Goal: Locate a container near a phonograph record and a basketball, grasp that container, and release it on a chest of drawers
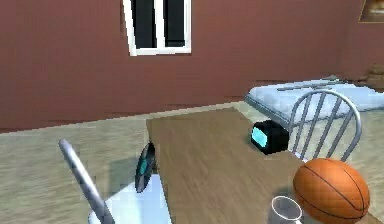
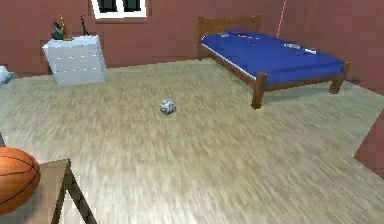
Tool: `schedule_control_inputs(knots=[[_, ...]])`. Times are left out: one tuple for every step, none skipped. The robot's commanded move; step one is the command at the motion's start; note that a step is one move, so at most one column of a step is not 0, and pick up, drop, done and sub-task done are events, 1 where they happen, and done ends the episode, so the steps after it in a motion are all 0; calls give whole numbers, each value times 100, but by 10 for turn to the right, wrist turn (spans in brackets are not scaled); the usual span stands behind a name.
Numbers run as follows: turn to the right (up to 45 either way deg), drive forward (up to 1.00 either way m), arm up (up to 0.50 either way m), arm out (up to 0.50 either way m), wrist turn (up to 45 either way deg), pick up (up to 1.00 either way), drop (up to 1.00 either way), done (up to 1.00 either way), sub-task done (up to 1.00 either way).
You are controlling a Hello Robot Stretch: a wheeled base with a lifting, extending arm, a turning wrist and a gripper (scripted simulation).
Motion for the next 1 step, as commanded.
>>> schedule_control_inputs(knots=[[-450,0,0,0,0,0,0,0,0]])
